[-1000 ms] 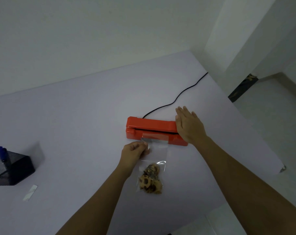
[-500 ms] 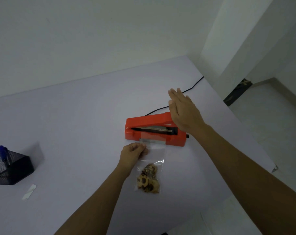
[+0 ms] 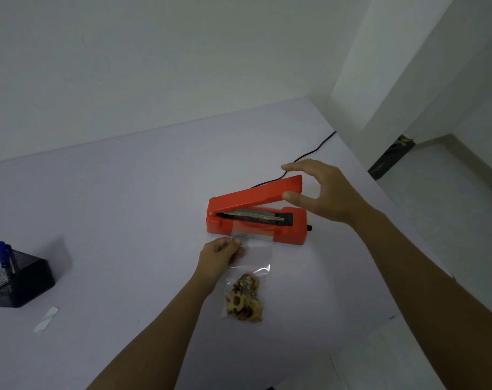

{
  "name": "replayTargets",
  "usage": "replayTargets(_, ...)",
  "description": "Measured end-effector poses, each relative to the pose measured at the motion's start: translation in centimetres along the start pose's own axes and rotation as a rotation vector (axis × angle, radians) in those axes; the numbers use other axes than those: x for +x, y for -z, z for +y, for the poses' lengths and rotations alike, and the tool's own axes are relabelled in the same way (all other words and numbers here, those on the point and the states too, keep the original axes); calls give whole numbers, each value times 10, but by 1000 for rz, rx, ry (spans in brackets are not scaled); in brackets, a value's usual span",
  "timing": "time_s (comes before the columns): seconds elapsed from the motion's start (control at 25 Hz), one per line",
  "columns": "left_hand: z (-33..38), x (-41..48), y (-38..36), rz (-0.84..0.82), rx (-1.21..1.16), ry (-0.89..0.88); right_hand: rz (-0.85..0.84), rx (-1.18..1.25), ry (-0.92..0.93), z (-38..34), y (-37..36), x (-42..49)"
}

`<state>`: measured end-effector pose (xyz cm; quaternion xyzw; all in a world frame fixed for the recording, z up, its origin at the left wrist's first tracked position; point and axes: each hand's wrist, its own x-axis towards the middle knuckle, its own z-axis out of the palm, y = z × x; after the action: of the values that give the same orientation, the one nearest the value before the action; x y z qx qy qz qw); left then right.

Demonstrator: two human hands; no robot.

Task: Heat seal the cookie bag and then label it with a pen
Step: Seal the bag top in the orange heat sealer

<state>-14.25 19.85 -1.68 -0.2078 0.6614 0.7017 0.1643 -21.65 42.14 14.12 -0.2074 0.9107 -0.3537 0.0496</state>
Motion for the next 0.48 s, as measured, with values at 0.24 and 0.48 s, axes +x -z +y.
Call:
replayTargets(0.24,1,1,0,-4,-6,-9,79,19,-11,-1,4,5)
replayTargets(0.48,3,-1,-2,-8,12,-16,73,80,168,-51,7,39)
